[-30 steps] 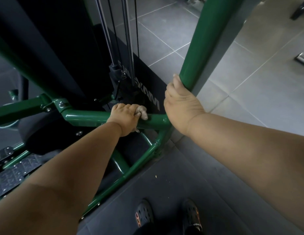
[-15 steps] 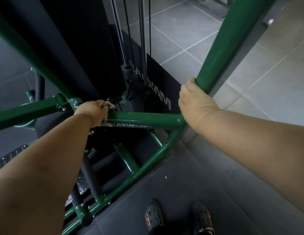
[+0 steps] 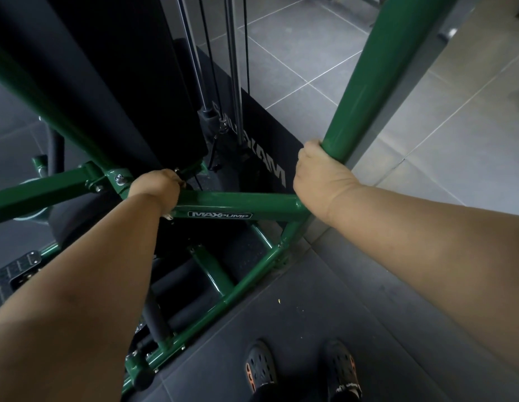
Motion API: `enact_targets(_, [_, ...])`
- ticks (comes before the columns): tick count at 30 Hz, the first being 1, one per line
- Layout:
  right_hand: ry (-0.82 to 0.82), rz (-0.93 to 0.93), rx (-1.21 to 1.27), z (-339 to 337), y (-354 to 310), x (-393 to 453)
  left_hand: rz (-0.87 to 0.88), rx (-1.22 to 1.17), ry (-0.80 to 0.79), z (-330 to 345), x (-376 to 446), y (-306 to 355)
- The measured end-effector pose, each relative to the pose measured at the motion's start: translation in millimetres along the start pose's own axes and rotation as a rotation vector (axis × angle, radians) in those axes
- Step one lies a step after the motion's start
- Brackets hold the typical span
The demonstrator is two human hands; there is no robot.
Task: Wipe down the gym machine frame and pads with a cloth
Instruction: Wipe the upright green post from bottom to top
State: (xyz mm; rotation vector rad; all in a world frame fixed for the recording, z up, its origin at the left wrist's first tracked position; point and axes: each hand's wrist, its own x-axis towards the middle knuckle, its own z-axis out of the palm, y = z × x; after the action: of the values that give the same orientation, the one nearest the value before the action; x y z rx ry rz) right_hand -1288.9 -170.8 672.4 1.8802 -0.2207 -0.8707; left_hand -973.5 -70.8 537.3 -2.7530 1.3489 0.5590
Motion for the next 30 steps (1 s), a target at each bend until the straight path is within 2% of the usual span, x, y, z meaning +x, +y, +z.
enact_targets(5, [0.037, -0.006, 0.003, 3.5, -1.4, -2.1, 0.205, 0.074, -0.192, 19.3, 18.7, 66.8])
enact_targets(11, [0.090, -0.044, -0.020, 10.3, -3.2, -1.3, 0.331, -0.052, -0.459, 46.3, 34.6, 182.7])
enact_targets(13, [0.092, -0.051, -0.018, 13.2, -5.7, 1.1, 0.462, -0.064, -0.472, 63.5, 45.7, 204.6])
enact_targets(14, [0.094, -0.051, -0.018, 13.7, -6.1, 2.4, 0.470, -0.121, -0.492, 73.6, 53.0, 211.6])
enact_targets(16, [0.105, -0.053, -0.019, 14.7, -5.5, 3.6, 0.494, -0.085, -0.501, 56.2, 33.5, 222.9])
enact_targets(18, [0.121, -0.067, 0.006, 13.8, -4.6, 2.3, 0.532, 0.021, -0.425, 28.2, 8.9, 222.9])
enact_targets(20, [0.133, -0.077, 0.012, 12.9, -3.6, 0.2, 0.488, 0.059, -0.430, 24.3, 4.6, 204.0])
enact_targets(23, [0.150, -0.071, 0.006, 10.6, -2.7, -1.3, 0.393, 0.225, -0.345, 15.8, 1.5, 143.2])
enact_targets(27, [0.154, -0.067, 0.032, 11.3, -3.1, -1.3, 0.261, 0.302, -0.070, 4.6, -12.7, 57.1])
enact_targets(30, [0.149, -0.075, 0.047, 11.3, -3.2, -1.1, 0.159, 0.128, 0.207, 9.2, -25.5, 7.9])
